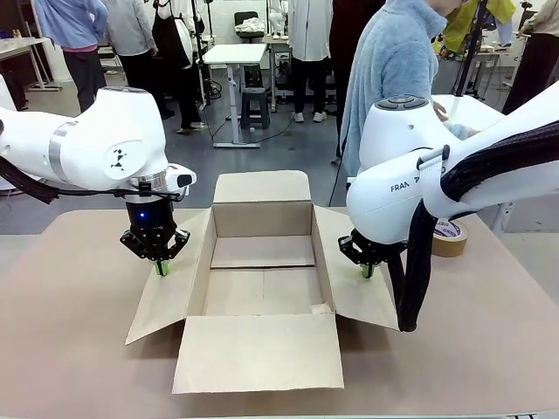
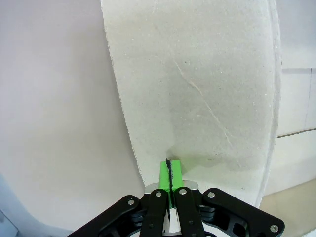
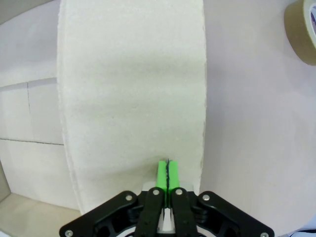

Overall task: Wrap the clocks to prevent damage.
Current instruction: Once the human has placed the objects inside and stepped back, release both hands from the side flaps of the Package Box.

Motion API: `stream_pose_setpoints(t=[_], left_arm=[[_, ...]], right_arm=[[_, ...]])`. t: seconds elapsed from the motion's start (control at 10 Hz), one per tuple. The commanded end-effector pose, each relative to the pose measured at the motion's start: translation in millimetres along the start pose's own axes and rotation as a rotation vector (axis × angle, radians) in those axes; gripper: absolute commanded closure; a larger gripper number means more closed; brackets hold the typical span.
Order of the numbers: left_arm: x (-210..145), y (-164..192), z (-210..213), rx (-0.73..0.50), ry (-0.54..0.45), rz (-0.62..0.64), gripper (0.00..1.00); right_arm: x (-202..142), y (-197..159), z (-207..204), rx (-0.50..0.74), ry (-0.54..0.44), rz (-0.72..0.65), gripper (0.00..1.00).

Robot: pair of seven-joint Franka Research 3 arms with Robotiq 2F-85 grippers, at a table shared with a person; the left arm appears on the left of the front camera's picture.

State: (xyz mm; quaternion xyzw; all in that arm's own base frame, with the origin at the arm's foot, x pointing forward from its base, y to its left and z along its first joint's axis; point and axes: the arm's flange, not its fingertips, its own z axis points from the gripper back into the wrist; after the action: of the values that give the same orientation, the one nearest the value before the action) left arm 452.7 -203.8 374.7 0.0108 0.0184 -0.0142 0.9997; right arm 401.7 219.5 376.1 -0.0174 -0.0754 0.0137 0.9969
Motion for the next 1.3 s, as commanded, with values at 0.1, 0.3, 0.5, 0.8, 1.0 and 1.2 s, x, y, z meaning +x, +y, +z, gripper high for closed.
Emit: stream_pose_setpoints(t=[0.1, 0.3, 0.5, 0.8, 1.0, 1.2], left_arm=[[-0.6, 0.7, -1.0, 0.008, 0.006, -0.002, 1.00], [-0.6, 0.7, -1.0, 0.008, 0.006, -0.002, 1.00], [-0.6, 0.7, -1.0, 0.008, 0.006, -0.002, 1.00], [-0.6, 0.7, -1.0, 0.008, 0.006, -0.002, 1.00], [-0.6, 0.7, -1.0, 0.008, 0.006, -0.002, 1.00], [-0.6, 0.7, -1.0, 0.008, 0.006, -0.002, 1.00]], right_arm=[[-1.0, 0.2, -0.7, -0.005, 0.005, 0.001, 0.99], [-1.0, 0.2, -0.7, -0.005, 0.005, 0.001, 0.99], [-1.0, 0.2, -0.7, -0.005, 0.005, 0.001, 0.99], [-1.0, 0.2, -0.7, -0.005, 0.005, 0.001, 0.99], [-1.0, 0.2, -0.7, -0.005, 0.005, 0.001, 0.99], [-1.0, 0.2, -0.7, -0.005, 0.005, 0.001, 0.99]])
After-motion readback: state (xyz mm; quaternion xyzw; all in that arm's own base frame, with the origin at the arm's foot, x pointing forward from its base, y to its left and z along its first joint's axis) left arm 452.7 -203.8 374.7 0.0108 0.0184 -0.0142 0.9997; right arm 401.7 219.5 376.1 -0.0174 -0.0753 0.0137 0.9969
